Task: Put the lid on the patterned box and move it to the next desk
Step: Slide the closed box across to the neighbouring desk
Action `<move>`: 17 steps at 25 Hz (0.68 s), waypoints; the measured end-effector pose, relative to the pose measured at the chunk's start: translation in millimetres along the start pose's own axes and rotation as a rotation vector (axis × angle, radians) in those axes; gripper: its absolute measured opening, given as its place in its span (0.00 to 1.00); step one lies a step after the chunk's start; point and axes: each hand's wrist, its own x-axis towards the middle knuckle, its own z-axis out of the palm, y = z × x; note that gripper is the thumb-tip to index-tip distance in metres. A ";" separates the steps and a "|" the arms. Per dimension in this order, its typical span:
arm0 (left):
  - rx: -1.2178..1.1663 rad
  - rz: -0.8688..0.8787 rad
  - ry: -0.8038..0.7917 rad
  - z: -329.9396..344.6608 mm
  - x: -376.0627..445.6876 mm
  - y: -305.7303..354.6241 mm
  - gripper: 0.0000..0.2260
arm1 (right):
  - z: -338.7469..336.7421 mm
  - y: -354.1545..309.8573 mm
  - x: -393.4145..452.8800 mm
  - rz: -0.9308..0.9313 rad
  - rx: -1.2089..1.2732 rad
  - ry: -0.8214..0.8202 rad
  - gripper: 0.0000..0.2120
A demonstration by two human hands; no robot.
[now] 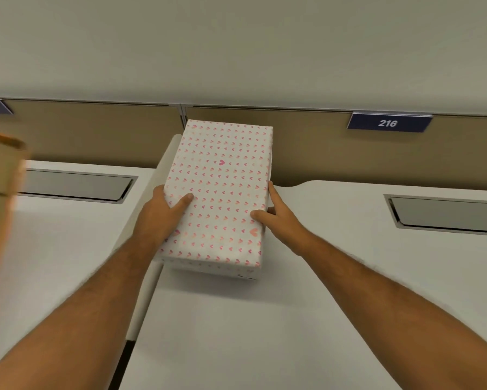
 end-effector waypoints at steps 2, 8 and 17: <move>0.020 0.010 -0.025 2.1 9.0 -10.6 0.38 | 6.7 3.4 14.0 0.020 -0.001 -0.012 0.44; 0.166 0.061 0.002 14.7 18.9 -14.6 0.36 | 14.7 11.7 20.7 0.082 -0.052 -0.002 0.39; 0.361 0.307 0.077 57.3 -58.4 9.5 0.25 | 53.8 30.9 -38.7 0.011 -0.194 0.230 0.39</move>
